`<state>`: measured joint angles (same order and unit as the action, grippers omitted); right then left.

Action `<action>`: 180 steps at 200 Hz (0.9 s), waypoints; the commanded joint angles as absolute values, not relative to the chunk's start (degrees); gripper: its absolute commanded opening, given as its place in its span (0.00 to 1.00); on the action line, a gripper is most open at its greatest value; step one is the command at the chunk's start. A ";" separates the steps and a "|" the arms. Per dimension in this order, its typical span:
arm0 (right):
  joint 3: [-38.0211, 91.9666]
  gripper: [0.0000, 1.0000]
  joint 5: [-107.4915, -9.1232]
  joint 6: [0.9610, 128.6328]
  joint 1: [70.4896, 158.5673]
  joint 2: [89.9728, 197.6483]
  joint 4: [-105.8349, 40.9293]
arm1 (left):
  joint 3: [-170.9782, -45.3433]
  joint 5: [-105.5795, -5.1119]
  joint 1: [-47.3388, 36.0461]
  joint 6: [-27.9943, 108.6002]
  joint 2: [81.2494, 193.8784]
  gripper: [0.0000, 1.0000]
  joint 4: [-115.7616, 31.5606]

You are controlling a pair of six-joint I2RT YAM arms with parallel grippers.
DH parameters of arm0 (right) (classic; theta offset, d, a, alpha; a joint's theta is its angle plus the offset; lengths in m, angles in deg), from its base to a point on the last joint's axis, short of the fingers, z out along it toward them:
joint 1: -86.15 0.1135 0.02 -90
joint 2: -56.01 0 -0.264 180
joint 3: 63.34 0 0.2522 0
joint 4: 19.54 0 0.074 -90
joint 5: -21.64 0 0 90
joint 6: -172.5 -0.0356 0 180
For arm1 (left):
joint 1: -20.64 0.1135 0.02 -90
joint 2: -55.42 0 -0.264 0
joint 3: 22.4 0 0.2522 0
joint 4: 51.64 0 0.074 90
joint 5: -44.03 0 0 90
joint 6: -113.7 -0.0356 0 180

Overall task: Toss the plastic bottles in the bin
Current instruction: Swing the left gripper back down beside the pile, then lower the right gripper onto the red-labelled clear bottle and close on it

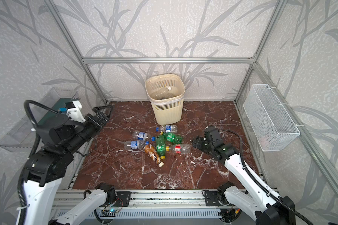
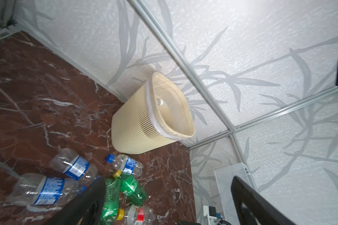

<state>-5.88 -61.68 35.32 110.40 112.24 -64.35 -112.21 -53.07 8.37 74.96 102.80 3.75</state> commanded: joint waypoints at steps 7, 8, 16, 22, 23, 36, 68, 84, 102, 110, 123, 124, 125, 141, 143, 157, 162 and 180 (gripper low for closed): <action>-9.16 0.75 -59.11 31.44 110.18 111.65 -61.47 | -96.99 -53.40 8.60 78.09 104.26 0.98 5.63; -9.28 0.74 -59.03 31.17 110.16 111.61 -61.36 | -96.59 -53.51 8.60 78.23 104.19 0.98 5.58; -10.18 0.74 -58.72 29.16 110.35 111.39 -60.67 | -93.86 -54.37 8.60 79.26 103.38 0.98 4.98; -10.86 0.75 -58.54 27.56 110.47 111.29 -60.25 | -91.97 -54.97 8.55 80.06 103.12 0.97 4.49; -10.93 0.75 -58.53 27.30 110.52 111.29 -60.14 | -91.66 -55.04 8.53 80.18 103.04 0.97 4.44; -12.35 0.75 -58.02 23.74 110.88 111.29 -58.84 | -88.22 -56.16 8.60 81.83 102.56 0.97 3.27; -14.03 0.76 -56.70 16.17 112.61 113.60 -55.09 | -82.39 -58.35 8.55 84.57 102.87 0.96 0.20; -14.84 0.76 -57.55 12.27 114.25 115.37 -51.67 | -80.50 -59.23 8.60 85.25 103.74 0.96 -1.31; -15.18 0.78 -59.12 8.65 116.34 117.76 -48.04 | -79.33 -60.27 8.59 85.77 104.89 0.96 -2.01; -15.06 0.78 -60.02 7.50 117.12 118.88 -46.89 | -78.98 -60.57 8.60 85.66 105.30 0.96 -2.15; -14.71 0.80 -61.19 5.80 118.20 120.75 -45.38 | -78.25 -60.64 8.56 85.93 105.66 0.96 -2.36; -14.70 0.80 -61.26 5.61 118.26 120.94 -45.19 | -78.21 -60.64 8.54 85.97 105.68 0.96 -2.41; -14.65 0.80 -61.34 5.42 118.33 121.08 -45.05 | -78.19 -60.65 8.57 85.95 105.64 0.96 -2.44; -14.56 0.83 -61.89 3.23 119.24 123.46 -42.48 | -77.65 -60.59 8.60 86.01 105.37 0.96 -2.50; -14.55 0.83 -61.93 2.98 119.36 123.76 -42.17 | -77.53 -60.50 8.60 86.01 105.33 0.96 -2.54; -14.16 0.85 -62.11 1.53 119.94 125.98 -40.47 | -77.29 -59.82 8.60 86.18 104.93 0.96 -2.36; -13.87 0.85 -62.19 1.18 120.13 126.68 -40.09 | -77.22 -59.67 8.60 86.23 104.70 0.96 -2.32; -13.20 0.86 -62.55 -0.14 120.90 128.90 -39.07 | -76.79 -59.00 8.60 86.45 104.27 0.96 -2.45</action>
<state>-14.51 -60.76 3.74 119.93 126.71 -42.63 -77.87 -59.91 8.39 85.45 105.40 -1.61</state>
